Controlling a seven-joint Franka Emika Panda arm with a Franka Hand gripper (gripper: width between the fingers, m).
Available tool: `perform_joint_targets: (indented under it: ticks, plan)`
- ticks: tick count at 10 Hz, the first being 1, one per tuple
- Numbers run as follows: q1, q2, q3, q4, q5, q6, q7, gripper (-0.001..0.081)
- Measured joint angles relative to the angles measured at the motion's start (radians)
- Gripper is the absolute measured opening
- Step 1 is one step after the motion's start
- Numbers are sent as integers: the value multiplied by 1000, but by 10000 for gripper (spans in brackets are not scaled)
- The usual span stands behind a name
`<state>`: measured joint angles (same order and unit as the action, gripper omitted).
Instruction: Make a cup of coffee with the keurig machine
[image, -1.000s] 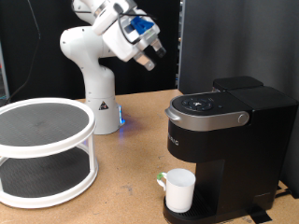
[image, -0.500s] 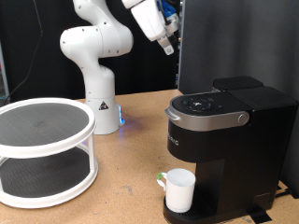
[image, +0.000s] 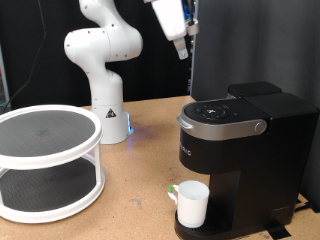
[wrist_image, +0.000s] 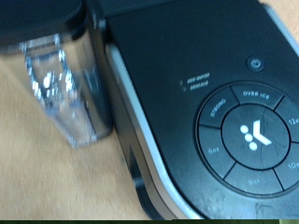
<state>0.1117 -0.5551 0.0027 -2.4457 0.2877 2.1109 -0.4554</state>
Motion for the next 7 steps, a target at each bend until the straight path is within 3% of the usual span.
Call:
perform_joint_targets:
  ticks: [3,7]
  plan:
    - [0,18,42,89,-71,-67,75,805]
    - [-1,132,50,229,-71,-138,192,805]
